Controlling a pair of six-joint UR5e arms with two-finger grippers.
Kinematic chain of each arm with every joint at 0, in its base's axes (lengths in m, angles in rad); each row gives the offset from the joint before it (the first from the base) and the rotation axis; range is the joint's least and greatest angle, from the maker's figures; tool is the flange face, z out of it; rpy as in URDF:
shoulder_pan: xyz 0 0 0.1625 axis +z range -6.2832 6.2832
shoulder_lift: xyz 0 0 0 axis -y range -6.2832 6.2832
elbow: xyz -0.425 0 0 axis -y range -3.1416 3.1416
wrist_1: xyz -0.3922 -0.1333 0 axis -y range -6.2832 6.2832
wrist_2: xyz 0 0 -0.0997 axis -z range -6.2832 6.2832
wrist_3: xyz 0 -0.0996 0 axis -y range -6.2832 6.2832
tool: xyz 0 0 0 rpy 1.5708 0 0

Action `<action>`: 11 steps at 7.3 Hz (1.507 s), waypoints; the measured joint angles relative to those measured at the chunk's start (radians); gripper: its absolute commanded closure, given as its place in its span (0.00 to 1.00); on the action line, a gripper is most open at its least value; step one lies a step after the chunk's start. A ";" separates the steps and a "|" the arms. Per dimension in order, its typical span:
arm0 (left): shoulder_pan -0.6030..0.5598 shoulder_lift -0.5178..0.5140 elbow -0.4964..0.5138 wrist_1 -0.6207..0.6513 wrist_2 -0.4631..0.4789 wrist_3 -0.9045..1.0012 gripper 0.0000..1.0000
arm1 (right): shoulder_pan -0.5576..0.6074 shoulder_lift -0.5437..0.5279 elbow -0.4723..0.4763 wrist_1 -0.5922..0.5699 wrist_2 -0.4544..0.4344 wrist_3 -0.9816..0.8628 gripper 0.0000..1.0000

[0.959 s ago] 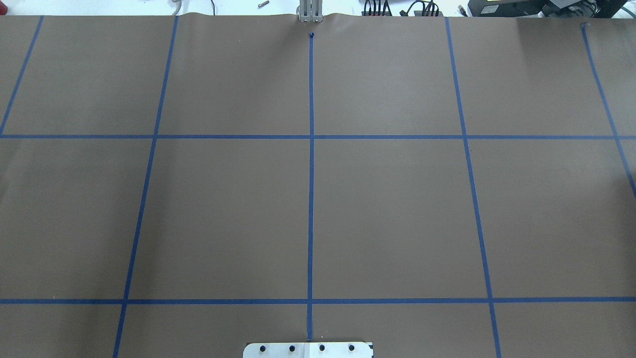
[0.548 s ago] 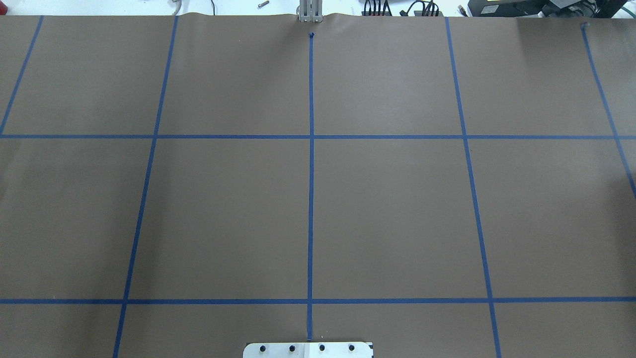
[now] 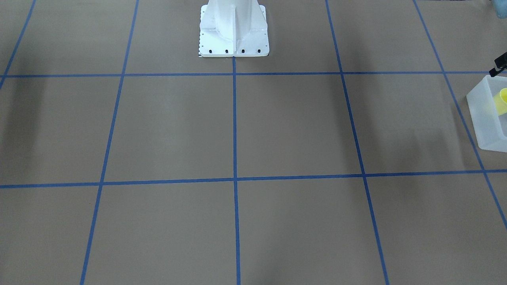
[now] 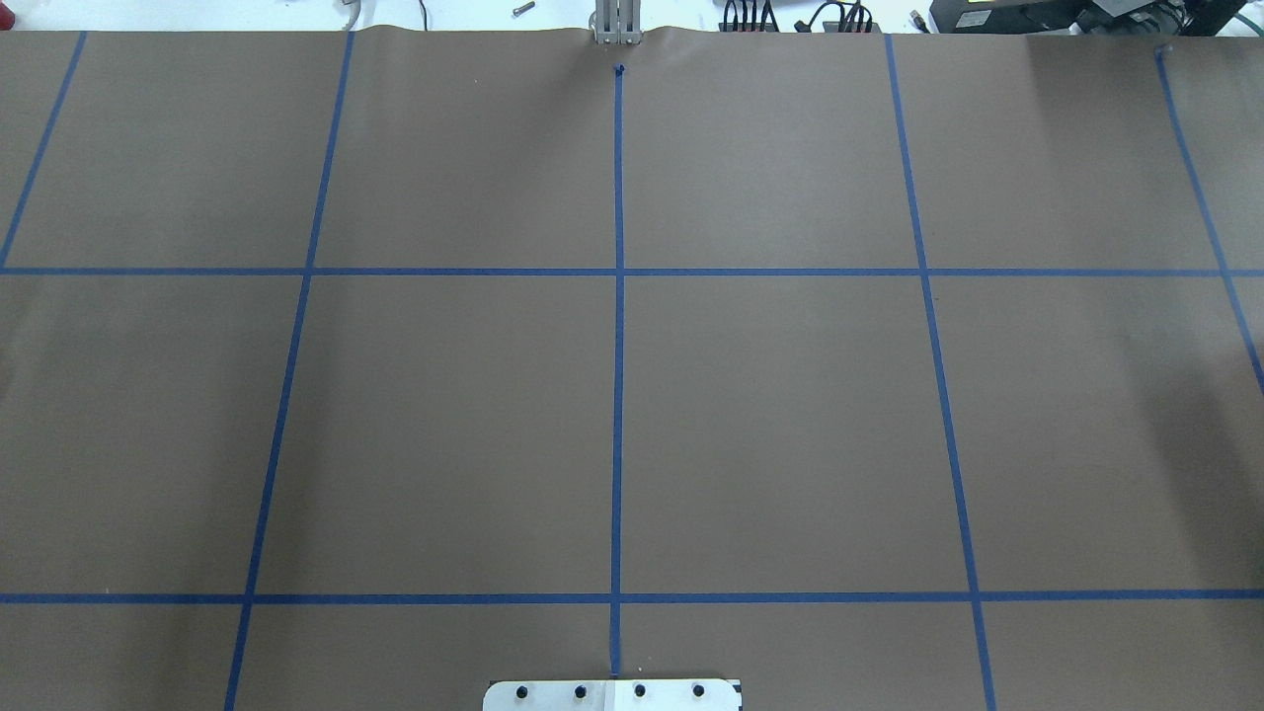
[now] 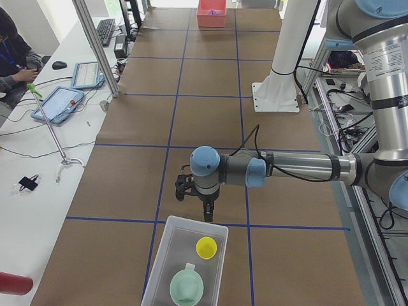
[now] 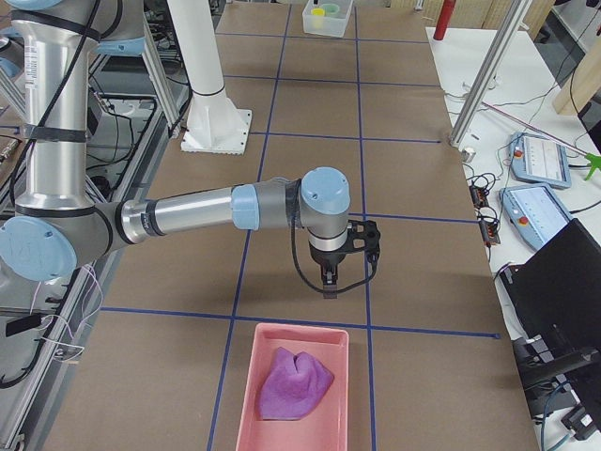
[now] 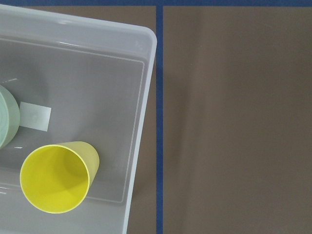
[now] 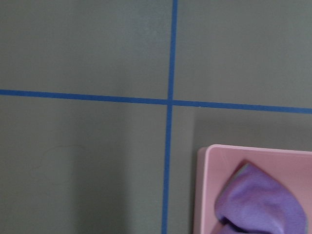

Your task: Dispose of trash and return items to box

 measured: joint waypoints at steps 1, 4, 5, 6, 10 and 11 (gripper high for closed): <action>0.000 0.000 0.001 0.000 0.000 0.000 0.01 | -0.019 -0.028 0.003 0.003 -0.007 0.022 0.00; 0.001 0.000 0.004 0.000 0.000 0.000 0.01 | -0.031 -0.088 -0.012 0.046 -0.041 0.013 0.00; 0.001 0.000 0.005 0.001 0.000 0.000 0.01 | -0.031 -0.097 -0.018 0.055 -0.049 0.006 0.00; 0.001 -0.001 0.006 0.001 0.000 0.000 0.01 | -0.036 -0.098 -0.013 0.058 -0.055 0.002 0.00; 0.002 -0.001 0.008 0.002 0.000 0.000 0.01 | -0.089 -0.097 0.053 0.047 -0.099 -0.018 0.00; 0.002 -0.001 0.008 0.002 0.000 0.000 0.01 | -0.107 -0.096 0.064 0.030 -0.101 -0.051 0.00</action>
